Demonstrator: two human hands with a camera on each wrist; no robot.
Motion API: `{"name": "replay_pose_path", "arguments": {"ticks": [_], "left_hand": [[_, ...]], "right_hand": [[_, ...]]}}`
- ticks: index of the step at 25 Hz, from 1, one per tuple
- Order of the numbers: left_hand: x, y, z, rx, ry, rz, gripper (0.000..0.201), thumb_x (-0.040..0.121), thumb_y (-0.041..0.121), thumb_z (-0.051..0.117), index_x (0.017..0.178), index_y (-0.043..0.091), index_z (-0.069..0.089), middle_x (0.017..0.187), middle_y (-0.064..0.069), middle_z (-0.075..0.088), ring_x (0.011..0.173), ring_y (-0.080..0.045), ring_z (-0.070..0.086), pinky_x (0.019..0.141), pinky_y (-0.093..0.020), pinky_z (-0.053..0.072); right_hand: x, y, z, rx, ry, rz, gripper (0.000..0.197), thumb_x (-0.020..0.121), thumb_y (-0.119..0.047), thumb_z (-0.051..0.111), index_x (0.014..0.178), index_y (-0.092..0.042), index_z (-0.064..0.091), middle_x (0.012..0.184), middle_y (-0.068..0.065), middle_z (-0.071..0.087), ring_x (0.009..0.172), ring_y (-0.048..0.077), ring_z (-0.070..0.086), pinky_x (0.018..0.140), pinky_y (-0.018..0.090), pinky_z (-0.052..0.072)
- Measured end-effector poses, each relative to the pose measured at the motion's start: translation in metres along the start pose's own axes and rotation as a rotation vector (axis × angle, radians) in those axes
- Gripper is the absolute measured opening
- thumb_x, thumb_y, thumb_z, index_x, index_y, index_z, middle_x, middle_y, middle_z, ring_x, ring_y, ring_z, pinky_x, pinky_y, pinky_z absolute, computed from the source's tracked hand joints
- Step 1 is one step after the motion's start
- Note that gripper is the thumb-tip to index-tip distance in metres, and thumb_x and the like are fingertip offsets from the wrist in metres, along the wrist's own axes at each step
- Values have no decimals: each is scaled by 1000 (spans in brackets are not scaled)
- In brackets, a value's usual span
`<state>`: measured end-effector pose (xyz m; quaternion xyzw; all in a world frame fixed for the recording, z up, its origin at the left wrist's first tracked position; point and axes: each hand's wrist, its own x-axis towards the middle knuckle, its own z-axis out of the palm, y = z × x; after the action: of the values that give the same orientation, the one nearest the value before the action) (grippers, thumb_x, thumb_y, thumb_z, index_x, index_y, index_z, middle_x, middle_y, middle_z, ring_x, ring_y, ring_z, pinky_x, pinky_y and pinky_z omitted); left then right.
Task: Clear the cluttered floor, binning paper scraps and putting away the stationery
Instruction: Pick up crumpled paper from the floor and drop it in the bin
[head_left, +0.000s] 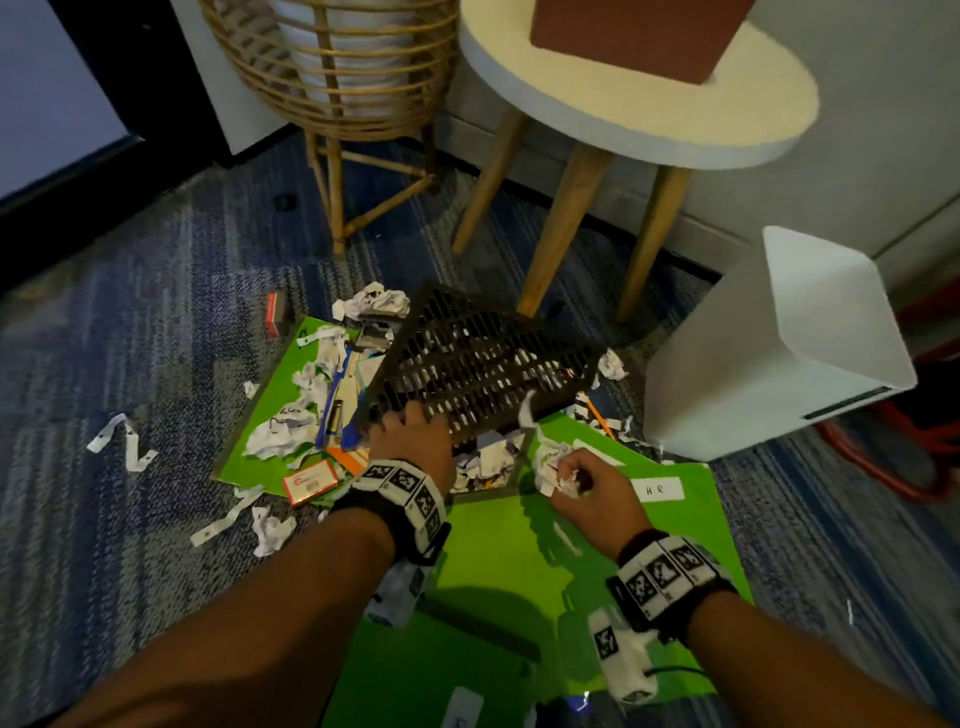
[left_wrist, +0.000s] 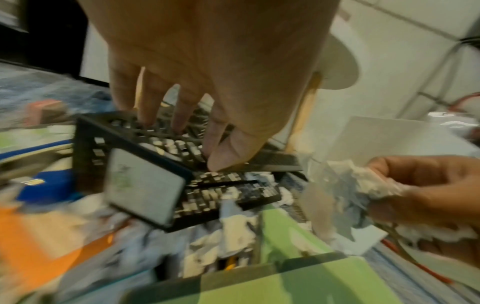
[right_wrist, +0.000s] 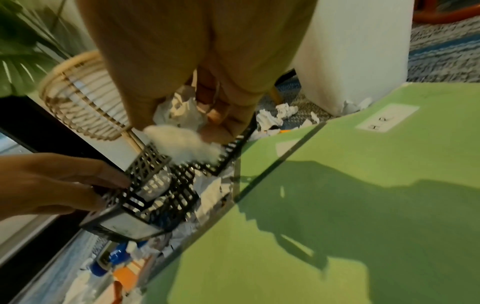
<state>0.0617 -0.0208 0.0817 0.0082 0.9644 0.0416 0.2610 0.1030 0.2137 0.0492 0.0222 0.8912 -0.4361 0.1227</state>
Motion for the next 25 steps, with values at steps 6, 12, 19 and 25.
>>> {"name": "replay_pose_path", "arguments": {"ticks": [6, 12, 19, 25], "left_hand": [[-19, 108, -36, -699, -22, 711, 83, 78, 12, 71, 149, 20, 27, 148, -6, 34, 138, -19, 33, 114, -29, 28], [-30, 195, -102, -726, 3, 749, 36, 73, 16, 79, 107, 12, 68, 102, -8, 70, 93, -21, 66, 83, -39, 53], [-44, 261, -168, -785, 89, 674, 16, 93, 27, 56, 90, 15, 65, 80, -8, 69, 63, -25, 67, 49, -25, 51], [-20, 300, -184, -882, 194, 463, 27, 96, 31, 47, 93, 7, 60, 89, -18, 66, 64, -31, 61, 51, -27, 47]], "right_hand": [[-23, -29, -78, 67, -50, -78, 27, 62, -5, 68, 74, -24, 52, 76, -12, 57, 67, 6, 49, 64, 26, 41], [-42, -46, -192, 187, 131, -125, 28, 72, 5, 72, 89, -14, 61, 87, 0, 66, 72, 13, 61, 64, 26, 50], [-49, -58, -271, 366, 384, -77, 35, 81, 19, 56, 103, -8, 62, 83, 16, 64, 60, 12, 59, 52, 23, 52], [-23, -46, -308, 597, 621, 11, 23, 86, 14, 55, 84, -6, 66, 77, 17, 61, 50, 18, 60, 54, 33, 56]]}}
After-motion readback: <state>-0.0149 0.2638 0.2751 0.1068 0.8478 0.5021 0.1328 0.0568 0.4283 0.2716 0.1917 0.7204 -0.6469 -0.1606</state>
